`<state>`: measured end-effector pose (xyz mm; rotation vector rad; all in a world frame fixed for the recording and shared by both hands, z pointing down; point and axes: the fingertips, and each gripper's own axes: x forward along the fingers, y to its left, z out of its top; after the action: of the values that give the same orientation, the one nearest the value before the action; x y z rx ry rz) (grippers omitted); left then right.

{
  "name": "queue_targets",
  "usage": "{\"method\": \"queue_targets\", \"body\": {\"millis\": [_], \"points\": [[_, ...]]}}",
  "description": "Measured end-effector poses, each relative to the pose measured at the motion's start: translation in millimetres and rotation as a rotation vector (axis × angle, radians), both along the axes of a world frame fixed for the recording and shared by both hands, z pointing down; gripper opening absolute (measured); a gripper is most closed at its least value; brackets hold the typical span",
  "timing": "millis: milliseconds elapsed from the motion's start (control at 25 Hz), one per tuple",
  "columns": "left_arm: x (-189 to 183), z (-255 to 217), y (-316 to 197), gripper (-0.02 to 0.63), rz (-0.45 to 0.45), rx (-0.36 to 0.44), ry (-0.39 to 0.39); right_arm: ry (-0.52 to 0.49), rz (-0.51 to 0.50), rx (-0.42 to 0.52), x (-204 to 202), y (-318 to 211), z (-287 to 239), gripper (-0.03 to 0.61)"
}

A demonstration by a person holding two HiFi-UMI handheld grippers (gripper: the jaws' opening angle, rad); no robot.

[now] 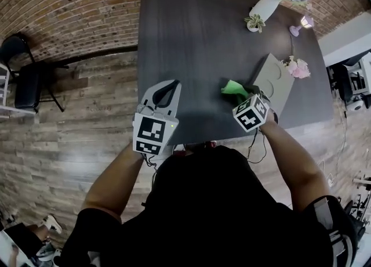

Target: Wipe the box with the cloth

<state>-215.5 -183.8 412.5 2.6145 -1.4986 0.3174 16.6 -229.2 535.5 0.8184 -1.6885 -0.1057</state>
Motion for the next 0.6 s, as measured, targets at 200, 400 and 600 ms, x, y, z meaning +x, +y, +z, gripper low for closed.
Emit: {"method": "queue_targets", "body": {"millis": [200,400,600], "points": [[-18,5,2,0.009,-0.081,-0.021,-0.014,-0.081,-0.169,-0.024,-35,-33,-10,0.083],[-19,12,-4,0.009,-0.157,-0.047,-0.024,-0.158,-0.201,-0.222,-27,-51,-2,0.083],[8,12,-19,0.009,-0.207,-0.070,-0.021,-0.187,-0.235,-0.317,-4,-69,1,0.083]]}}
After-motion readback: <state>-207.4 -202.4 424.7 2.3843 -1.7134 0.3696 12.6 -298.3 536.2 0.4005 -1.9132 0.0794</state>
